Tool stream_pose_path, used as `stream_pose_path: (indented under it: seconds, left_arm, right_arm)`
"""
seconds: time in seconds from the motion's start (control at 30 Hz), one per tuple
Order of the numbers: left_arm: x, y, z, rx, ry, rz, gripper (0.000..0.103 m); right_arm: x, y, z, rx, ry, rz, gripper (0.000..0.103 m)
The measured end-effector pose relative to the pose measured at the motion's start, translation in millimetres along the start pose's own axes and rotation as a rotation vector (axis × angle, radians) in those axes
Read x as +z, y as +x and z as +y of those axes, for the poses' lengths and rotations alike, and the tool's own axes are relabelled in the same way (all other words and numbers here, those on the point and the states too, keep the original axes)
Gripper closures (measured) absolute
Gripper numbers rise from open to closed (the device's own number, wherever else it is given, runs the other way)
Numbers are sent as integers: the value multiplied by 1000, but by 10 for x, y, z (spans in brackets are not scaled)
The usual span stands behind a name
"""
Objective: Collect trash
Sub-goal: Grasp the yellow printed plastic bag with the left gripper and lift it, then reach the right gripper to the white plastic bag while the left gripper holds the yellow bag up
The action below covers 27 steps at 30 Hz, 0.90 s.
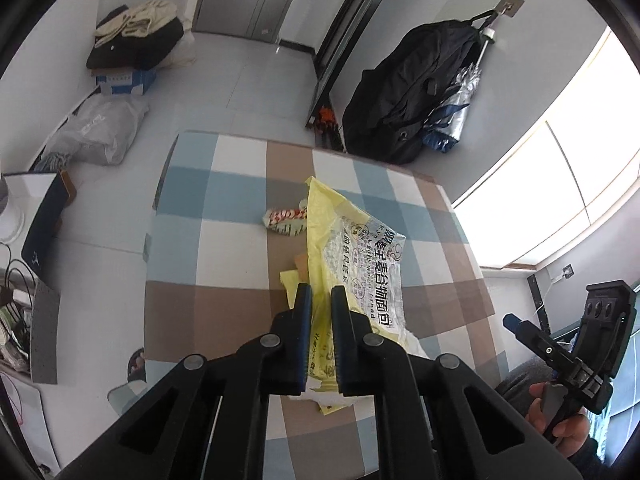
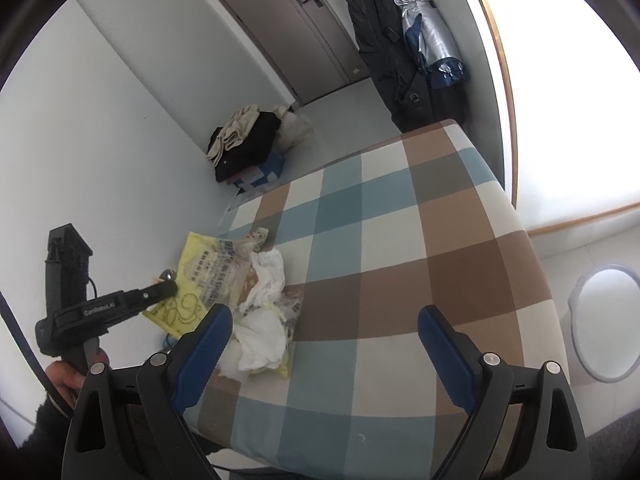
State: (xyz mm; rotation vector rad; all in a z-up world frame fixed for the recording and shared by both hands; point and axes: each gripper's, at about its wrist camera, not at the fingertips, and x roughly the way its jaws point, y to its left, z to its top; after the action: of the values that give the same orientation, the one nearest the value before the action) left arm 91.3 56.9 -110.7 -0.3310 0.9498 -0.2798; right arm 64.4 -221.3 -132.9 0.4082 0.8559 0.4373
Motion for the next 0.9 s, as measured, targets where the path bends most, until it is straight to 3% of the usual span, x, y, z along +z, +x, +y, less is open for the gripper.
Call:
stream_pose_path:
  seconds: [0.13, 0.37, 0.6, 0.77, 0.83, 0.9]
  left_arm:
    - [13, -102, -35, -19, 17, -51, 97]
    - [65, -248, 49, -63, -41, -117, 97]
    - [143, -397, 135, -117, -85, -162, 97]
    - [213, -527, 233, -119, -107, -216, 98]
    - [243, -524, 260, -65, -99, -223, 97]
    - [277, -495, 333, -66, -126, -219, 97]
  right_arm:
    - [-14, -16, -7, -1, 0, -4, 8]
    - [-53, -33, 51, -4, -23, 10, 8]
    - [61, -23, 364, -32, -210, 0, 9]
    - [263, 269, 563, -3, -285, 60, 10]
    - [320, 428, 644, 15, -299, 94, 11]
    - [365, 640, 715, 19, -299, 147, 13]
